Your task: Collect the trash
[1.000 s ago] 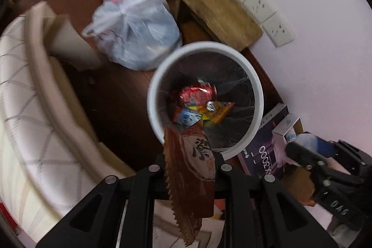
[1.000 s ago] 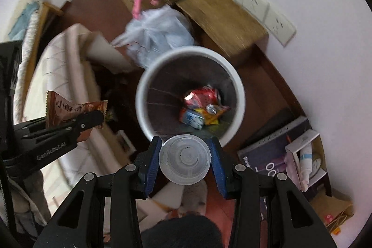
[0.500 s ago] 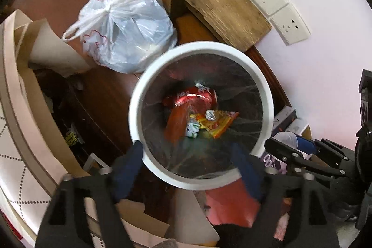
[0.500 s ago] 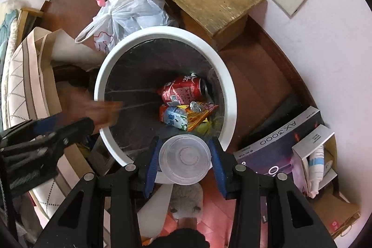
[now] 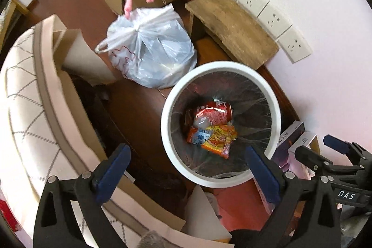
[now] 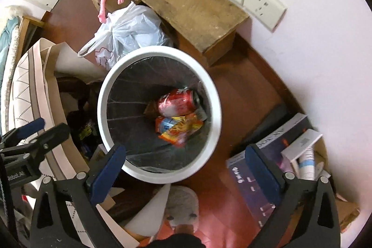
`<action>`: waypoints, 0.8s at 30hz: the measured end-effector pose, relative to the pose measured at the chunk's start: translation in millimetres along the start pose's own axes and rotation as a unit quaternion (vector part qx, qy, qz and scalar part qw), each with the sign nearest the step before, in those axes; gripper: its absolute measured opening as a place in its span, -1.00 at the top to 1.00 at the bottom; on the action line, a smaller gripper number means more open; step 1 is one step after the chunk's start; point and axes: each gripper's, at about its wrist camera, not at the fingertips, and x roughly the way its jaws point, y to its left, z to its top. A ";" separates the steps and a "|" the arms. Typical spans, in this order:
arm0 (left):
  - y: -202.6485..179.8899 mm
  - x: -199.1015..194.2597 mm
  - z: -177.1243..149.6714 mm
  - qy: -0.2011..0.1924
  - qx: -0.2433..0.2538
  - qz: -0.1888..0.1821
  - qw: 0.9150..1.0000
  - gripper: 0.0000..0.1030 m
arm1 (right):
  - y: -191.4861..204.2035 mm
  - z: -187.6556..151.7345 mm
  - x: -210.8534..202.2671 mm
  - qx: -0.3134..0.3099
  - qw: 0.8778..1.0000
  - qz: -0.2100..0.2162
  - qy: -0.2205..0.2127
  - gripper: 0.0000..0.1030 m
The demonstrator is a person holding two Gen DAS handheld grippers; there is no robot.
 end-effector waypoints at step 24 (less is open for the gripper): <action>13.1 -217.8 -121.7 -0.153 -0.005 -0.044 0.987 -0.99 | 63.3 -128.4 -228.4 -0.056 0.988 0.064 -0.132 -1.00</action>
